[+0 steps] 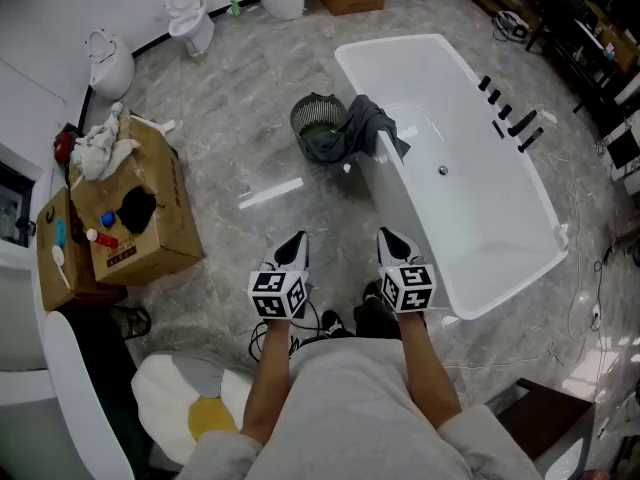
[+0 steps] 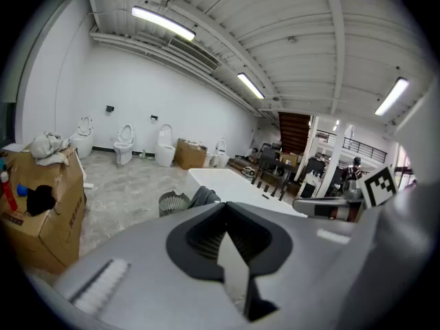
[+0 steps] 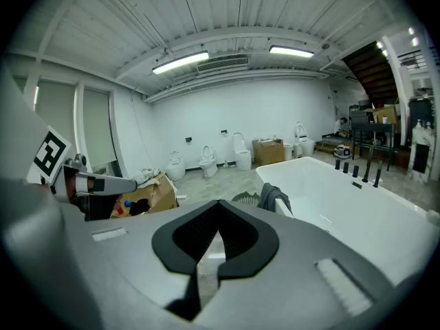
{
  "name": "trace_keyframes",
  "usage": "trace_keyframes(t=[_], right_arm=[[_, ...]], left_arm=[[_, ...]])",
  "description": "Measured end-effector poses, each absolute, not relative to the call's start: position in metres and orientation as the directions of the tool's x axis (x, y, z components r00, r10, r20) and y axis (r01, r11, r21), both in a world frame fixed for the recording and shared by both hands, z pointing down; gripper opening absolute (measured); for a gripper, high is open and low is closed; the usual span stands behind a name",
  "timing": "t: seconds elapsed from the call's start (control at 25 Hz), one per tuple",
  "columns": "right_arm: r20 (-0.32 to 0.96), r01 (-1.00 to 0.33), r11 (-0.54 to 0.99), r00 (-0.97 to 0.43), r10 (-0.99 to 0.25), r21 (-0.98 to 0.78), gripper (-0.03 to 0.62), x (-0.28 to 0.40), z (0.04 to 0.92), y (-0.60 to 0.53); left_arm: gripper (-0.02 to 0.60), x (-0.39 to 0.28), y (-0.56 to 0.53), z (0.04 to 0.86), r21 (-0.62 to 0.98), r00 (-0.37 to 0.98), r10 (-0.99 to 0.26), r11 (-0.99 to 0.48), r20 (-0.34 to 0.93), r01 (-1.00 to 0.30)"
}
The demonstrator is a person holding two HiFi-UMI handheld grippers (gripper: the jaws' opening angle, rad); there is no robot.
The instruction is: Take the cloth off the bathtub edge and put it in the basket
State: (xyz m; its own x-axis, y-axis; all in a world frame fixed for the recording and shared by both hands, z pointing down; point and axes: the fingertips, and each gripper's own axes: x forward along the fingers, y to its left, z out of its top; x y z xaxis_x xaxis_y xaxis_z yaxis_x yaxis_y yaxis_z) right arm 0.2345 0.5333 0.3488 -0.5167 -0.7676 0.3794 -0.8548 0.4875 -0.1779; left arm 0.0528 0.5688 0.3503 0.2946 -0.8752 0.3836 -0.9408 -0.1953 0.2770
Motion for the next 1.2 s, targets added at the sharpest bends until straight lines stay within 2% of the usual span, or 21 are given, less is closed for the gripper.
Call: trace_keyframes(t=[0.56,1.2], right_arm=[[0.391,-0.835,0.473,-0.549,-0.738,-0.280,0.002,0.208,0.376,0.494],[0.417,-0.813,0.482,-0.582,-0.698,-0.327,0.002,0.175,0.382,0.298]], left_arm=[[0.058,0.011,0.535,0.378,0.273,0.257,-0.873,-0.150,0.414,-0.950],[0.058,-0.048,0.372,0.374,0.263,0.176,-0.871,-0.056,0.459,-0.963]])
